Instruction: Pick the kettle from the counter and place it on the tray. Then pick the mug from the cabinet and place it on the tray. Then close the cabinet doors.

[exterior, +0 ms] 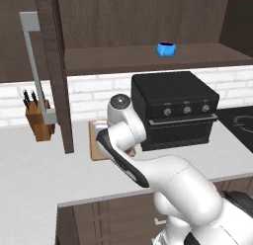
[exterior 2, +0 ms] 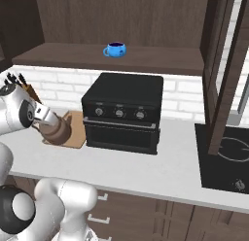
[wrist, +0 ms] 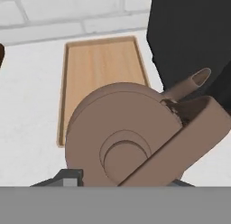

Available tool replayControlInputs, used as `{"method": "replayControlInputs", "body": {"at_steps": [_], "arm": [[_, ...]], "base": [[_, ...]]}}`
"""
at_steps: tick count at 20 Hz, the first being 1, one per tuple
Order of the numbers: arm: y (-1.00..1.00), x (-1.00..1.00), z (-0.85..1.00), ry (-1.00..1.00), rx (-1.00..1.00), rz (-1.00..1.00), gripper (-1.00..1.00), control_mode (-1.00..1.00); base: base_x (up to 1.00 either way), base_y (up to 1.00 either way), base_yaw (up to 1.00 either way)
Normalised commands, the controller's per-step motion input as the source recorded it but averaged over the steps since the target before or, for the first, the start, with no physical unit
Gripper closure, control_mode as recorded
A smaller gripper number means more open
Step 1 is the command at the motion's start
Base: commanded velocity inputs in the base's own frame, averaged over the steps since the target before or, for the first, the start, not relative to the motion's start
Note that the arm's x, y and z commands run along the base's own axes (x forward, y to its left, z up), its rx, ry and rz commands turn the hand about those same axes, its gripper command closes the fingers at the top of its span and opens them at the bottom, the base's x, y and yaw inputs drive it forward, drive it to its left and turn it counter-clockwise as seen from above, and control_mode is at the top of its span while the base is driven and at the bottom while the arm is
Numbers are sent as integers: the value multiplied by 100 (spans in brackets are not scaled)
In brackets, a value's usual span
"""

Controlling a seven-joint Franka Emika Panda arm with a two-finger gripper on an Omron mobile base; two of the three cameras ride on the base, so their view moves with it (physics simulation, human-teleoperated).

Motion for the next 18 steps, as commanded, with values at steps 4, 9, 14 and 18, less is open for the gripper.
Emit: {"method": "replayControlInputs", "body": {"at_steps": [4, 9, 14, 18], "arm": [[1, 44, -12, -20, 0, 18, 100, -100], [1, 46, -7, -16, 0, 16, 100, -100], [7, 62, -1, -1, -4, 2, 100, -100], [8, 49, -1, 0, -2, 0, 100, -100]], "base": [[0, 0, 0], [0, 0, 0], [0, 0, 0], [0, 0, 0]]}}
